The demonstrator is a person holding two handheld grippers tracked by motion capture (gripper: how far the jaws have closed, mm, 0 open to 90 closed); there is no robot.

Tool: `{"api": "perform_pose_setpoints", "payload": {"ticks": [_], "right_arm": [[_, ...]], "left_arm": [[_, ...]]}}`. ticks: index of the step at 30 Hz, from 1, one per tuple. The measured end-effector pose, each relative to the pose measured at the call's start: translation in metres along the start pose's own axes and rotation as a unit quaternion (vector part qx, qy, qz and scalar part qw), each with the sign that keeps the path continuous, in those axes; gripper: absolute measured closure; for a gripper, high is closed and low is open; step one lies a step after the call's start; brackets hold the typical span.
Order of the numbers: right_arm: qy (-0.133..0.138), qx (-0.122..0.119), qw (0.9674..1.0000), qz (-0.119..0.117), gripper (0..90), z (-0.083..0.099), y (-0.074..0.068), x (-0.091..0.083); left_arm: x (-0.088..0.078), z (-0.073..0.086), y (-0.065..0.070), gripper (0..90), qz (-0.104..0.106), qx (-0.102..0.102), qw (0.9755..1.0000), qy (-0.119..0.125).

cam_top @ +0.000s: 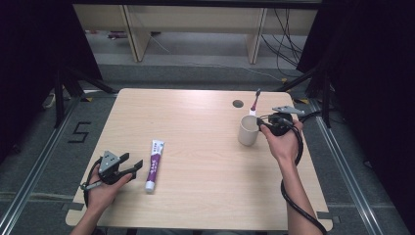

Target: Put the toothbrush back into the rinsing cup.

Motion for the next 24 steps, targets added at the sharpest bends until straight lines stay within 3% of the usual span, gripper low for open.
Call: {"api": "perform_pose_setpoints", "payload": {"ticks": [2, 4, 8, 9, 13, 18, 19, 20, 21, 22, 24], "right_arm": [[-0.002, 0.015, 0.9999, 0.001, 50.7, 0.006, -0.002, -0.006], [0.004, -0.002, 1.0, -0.005, 50.6, 0.013, 0.0, -0.009], [0.033, -0.006, 0.9993, -0.017, 50.4, 0.027, -0.001, -0.019], [0.038, 0.007, 0.9991, -0.016, 50.3, 0.032, -0.003, -0.022], [0.038, 0.0, 0.9991, -0.019, 50.1, 0.052, -0.004, -0.027], [0.019, -0.002, 0.9997, -0.018, 50.0, 0.072, -0.006, -0.029], [0.014, -0.007, 0.9997, -0.019, 50.0, 0.074, -0.005, -0.028], [0.003, 0.008, 0.9999, -0.011, 50.0, 0.077, -0.007, -0.03], [0.017, -0.01, 0.9998, -0.008, 50.0, 0.078, -0.003, -0.028], [0.011, -0.009, 0.9999, -0.009, 50.0, 0.079, -0.003, -0.029], [0.012, 0.008, 0.9998, -0.016, 50.0, 0.081, -0.005, -0.03]], "left_arm": [[0.0, 0.0, 0.0, 35.4, 0.001, -0.001, 1.0, -0.006], [0.0, -0.001, 0.001, 35.8, 0.0, -0.003, 1.0, -0.009], [-0.002, -0.008, 0.004, 37.1, 0.002, -0.013, 0.9999, -0.009], [-0.002, -0.01, 0.004, 37.5, 0.003, -0.014, 0.9998, -0.013], [-0.001, -0.022, 0.011, 38.1, 0.012, -0.022, 0.9994, -0.026], [0.002, -0.041, 0.018, 38.5, 0.013, -0.025, 0.998, -0.057], [0.003, -0.045, 0.019, 38.2, 0.015, -0.025, 0.9972, -0.069], [0.004, -0.048, 0.02, 38.3, 0.016, -0.026, 0.9964, -0.08], [0.005, -0.051, 0.02, 38.6, 0.018, -0.02, 0.9955, -0.091], [0.006, -0.054, 0.021, 39.1, 0.02, -0.025, 0.9948, -0.097], [0.008, -0.058, 0.02, 39.9, 0.023, -0.016, 0.9923, -0.121]]}}
Point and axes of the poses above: each handheld gripper's, and its own axes: x roughly forward along the jaws, z roughly out of its underside, y roughly to its right, the point moved 3 cm from there along x, roughly forward along the jaws, and after that the axes turned 2 degrees about y, right-handed, at the moved point
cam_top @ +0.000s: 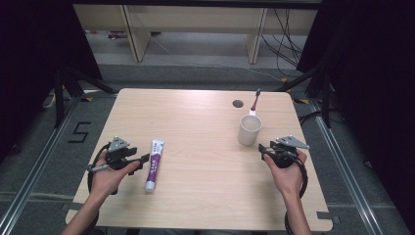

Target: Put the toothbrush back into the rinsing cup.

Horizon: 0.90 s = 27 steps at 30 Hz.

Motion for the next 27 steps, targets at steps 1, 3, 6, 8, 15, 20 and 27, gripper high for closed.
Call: {"api": "perform_pose_setpoints", "payload": {"ticks": [1, 3, 6, 8, 15, 20, 27], "right_arm": [[-0.004, 0.005, 1.0, -0.002, 50.0, 0.001, -0.001, -0.001], [-0.01, -0.004, 0.9999, -0.003, 49.9, 0.001, 0.002, -0.003], [-0.008, -0.018, 0.9998, 0.011, 50.0, 0.001, 0.006, -0.008], [-0.008, -0.005, 0.9999, 0.006, 50.0, 0.001, 0.006, -0.009], [-0.002, 0.005, 0.9999, 0.011, 50.1, 0.004, 0.013, -0.013], [-0.004, 0.022, 0.9997, 0.013, 50.2, 0.004, 0.015, -0.017], [0.001, 0.008, 0.9998, 0.016, 50.3, 0.004, 0.021, -0.016]], "left_arm": [[0.001, -0.002, 0.0, 40.0, 0.0, -0.001, 1.0, -0.007], [0.002, -0.006, 0.0, 40.8, -0.002, -0.001, 0.9996, -0.027], [0.004, -0.011, 0.0, 40.8, -0.003, 0.0, 0.9984, -0.056], [0.005, -0.014, 0.0, 40.8, -0.005, 0.004, 0.9968, -0.08], [0.01, -0.024, -0.001, 40.7, -0.004, -0.017, 0.9924, -0.122], [0.012, -0.027, -0.001, 40.5, -0.005, -0.011, 0.9878, -0.155], [0.015, -0.029, 0.0, 40.4, -0.008, -0.015, 0.984, -0.177]]}}
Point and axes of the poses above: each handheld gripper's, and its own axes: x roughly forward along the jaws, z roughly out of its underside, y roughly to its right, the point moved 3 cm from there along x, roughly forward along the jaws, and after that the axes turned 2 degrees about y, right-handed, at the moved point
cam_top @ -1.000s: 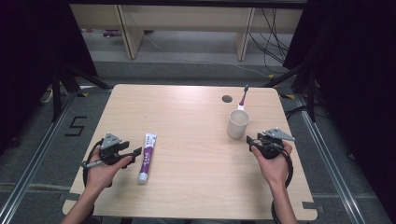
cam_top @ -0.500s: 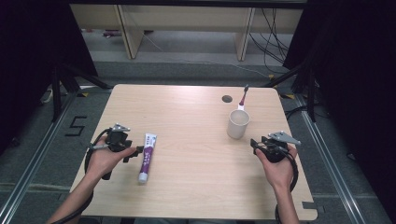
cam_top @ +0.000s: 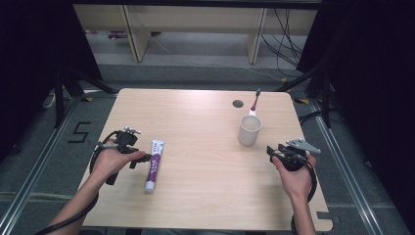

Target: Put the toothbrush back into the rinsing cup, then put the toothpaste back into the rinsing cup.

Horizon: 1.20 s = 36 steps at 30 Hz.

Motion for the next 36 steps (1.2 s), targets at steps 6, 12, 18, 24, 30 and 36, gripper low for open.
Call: {"api": "perform_pose_setpoints", "payload": {"ticks": [6, 12, 18, 24, 30, 36], "right_arm": [[0.004, 0.004, 0.9999, -0.011, 50.4, -0.003, -0.004, 0.003], [0.003, 0.0, 0.9999, -0.015, 50.3, -0.006, -0.005, 0.004], [0.002, 0.016, 0.9998, -0.013, 50.2, -0.006, -0.002, -0.002], [0.007, 0.02, 0.9997, -0.015, 50.1, -0.006, 0.0, -0.004], [-0.007, 0.011, 0.9998, -0.014, 49.9, -0.007, -0.004, -0.002], [-0.004, 0.023, 0.9995, -0.022, 49.8, -0.007, -0.011, 0.001]], "left_arm": [[0.002, -0.004, 0.003, 40.4, -0.001, -0.002, 0.9995, -0.03], [0.007, -0.01, 0.01, 39.8, -0.001, -0.01, 0.9987, -0.05], [0.014, -0.015, 0.011, 39.7, -0.004, -0.003, 0.9974, -0.072], [0.022, -0.018, 0.009, 39.4, -0.012, -0.002, 0.9943, -0.106], [0.03, -0.022, 0.01, 39.0, -0.018, -0.01, 0.9915, -0.129], [0.037, -0.025, 0.016, 38.8, -0.016, -0.011, 0.9895, -0.144]]}}
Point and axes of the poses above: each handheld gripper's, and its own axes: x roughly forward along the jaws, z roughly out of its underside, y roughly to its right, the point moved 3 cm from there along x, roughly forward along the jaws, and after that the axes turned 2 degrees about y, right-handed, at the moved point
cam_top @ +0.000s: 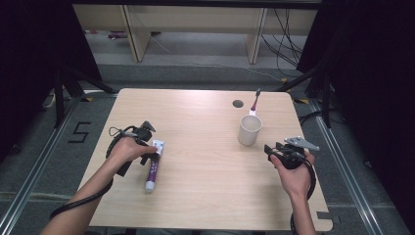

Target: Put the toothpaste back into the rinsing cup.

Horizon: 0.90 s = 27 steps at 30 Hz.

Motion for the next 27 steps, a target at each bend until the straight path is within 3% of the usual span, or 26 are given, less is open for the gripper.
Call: {"api": "perform_pose_setpoints", "payload": {"ticks": [1, 4, 9, 10, 11, 13, 14, 27], "right_arm": [[-0.001, 0.002, 1.0, -0.002, 49.8, 0.0, -0.001, 0.0], [-0.002, 0.001, 1.0, -0.002, 49.8, 0.001, 0.0, 0.0], [-0.01, -0.028, 0.9995, 0.008, 49.8, 0.0, 0.004, -0.002], [-0.013, 0.0, 0.9999, 0.001, 49.8, 0.001, 0.0, -0.001], [-0.011, 0.002, 0.9999, -0.002, 49.7, 0.001, -0.001, -0.001], [-0.015, 0.001, 0.9999, 0.0, 49.7, 0.001, -0.001, -0.001], [-0.004, -0.014, 0.9999, -0.003, 49.6, 0.0, 0.002, 0.0], [-0.009, -0.017, 0.9998, -0.001, 49.5, 0.001, 0.001, 0.002]], "left_arm": [[0.003, 0.0, 0.002, 38.8, 0.002, -0.007, 1.0, -0.002], [0.01, -0.001, 0.004, 38.7, 0.003, -0.004, 0.9999, -0.014], [0.018, -0.004, 0.004, 38.7, 0.003, -0.011, 0.9998, -0.016], [0.019, -0.004, 0.004, 38.7, 0.003, -0.011, 0.9998, -0.014], [0.02, -0.004, 0.004, 38.8, 0.004, -0.008, 0.9998, -0.018], [0.021, -0.003, 0.004, 39.2, 0.003, -0.004, 0.9996, -0.026], [0.022, -0.003, 0.005, 39.3, 0.002, -0.005, 0.9996, -0.026], [0.028, -0.003, 0.006, 42.2, -0.005, 0.002, 0.9994, -0.034]]}}
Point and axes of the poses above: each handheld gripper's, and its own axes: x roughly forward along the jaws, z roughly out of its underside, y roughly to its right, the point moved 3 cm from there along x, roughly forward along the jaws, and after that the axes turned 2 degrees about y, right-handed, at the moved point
